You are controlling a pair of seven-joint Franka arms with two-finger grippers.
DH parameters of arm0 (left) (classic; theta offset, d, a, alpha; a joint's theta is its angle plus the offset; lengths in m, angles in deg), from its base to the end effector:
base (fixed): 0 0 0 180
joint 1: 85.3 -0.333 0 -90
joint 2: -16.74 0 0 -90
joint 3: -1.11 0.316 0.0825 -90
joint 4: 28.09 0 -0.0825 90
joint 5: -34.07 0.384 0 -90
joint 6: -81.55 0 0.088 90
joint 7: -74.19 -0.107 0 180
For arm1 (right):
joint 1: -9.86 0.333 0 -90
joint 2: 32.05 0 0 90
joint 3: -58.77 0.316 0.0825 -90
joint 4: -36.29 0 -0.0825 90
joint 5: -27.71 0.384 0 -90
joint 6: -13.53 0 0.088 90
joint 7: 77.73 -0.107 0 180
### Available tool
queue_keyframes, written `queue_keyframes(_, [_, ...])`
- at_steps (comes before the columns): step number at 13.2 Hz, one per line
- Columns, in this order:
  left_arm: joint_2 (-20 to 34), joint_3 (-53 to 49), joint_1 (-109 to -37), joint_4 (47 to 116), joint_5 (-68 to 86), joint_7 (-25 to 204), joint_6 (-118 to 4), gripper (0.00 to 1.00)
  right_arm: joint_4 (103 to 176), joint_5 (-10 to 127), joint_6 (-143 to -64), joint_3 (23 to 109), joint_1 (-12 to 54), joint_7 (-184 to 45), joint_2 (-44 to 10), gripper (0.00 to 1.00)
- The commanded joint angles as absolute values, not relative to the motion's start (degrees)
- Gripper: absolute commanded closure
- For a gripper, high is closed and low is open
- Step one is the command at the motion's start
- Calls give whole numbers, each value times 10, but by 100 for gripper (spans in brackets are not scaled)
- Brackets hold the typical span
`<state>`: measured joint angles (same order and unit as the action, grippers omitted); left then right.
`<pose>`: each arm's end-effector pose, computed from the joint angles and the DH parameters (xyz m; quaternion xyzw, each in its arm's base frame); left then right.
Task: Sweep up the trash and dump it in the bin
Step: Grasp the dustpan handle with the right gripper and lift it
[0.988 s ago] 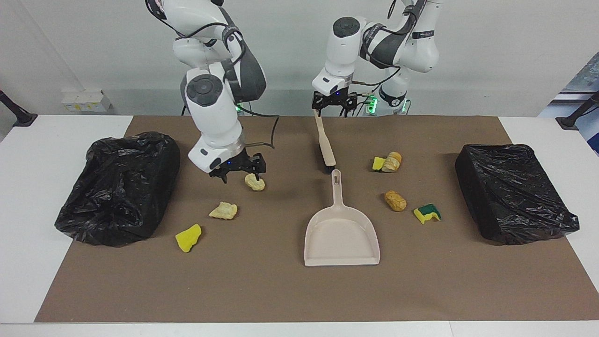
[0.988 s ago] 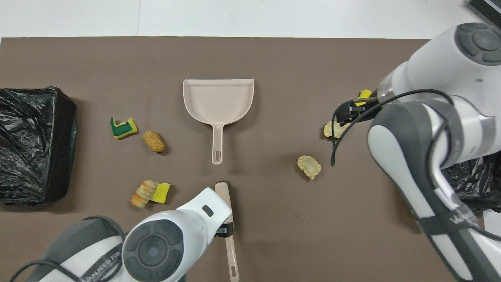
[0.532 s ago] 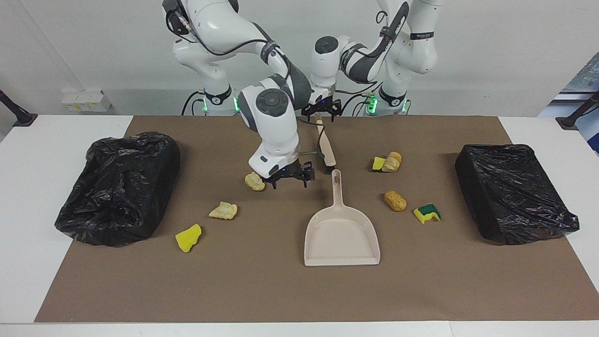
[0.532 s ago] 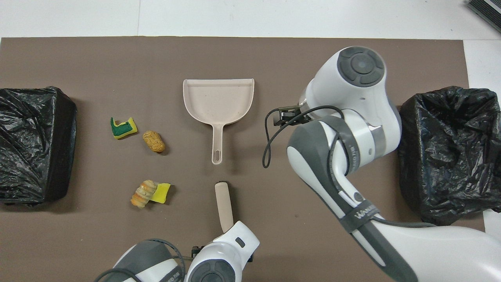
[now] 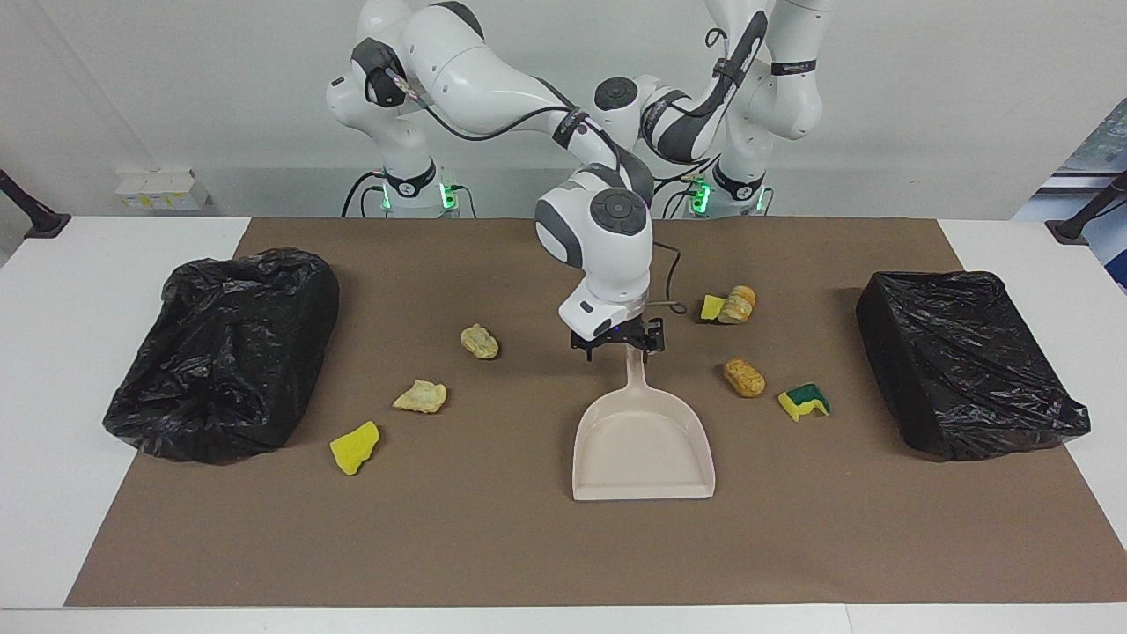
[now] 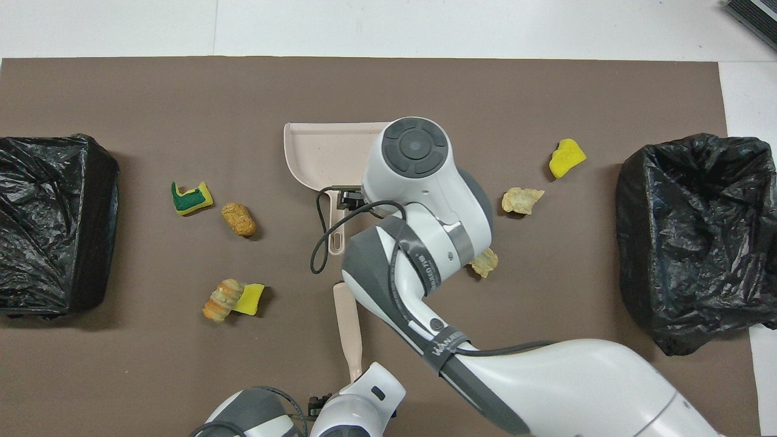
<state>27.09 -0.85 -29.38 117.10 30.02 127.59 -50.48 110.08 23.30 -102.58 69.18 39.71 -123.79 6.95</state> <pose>0.2316 -0.3712 0.3352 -0.9993 0.0144 0.0325 0.0075 0.5901 0.4514 0.3578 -0.9976 0.0566 -0.0105 0.0389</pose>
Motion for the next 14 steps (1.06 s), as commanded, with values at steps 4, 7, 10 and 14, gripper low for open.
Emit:
queue_keyframes(4, [272,0,-305,1153,292,1261,-481,100,1070,206,-1023,692,410,-1257,100,18])
queue_keyframes(7, [280,3,-318,1136,299,1254,-426,100,1070,206,-1022,692,412,-1257,99,26])
queue_keyframes(10, [301,3,-358,1135,321,1254,-376,100,1070,205,-1020,693,412,-1256,93,79])
queue_keyframes(14, [330,4,-434,1131,379,1254,-318,100,1072,216,-1018,696,385,-1222,80,100])
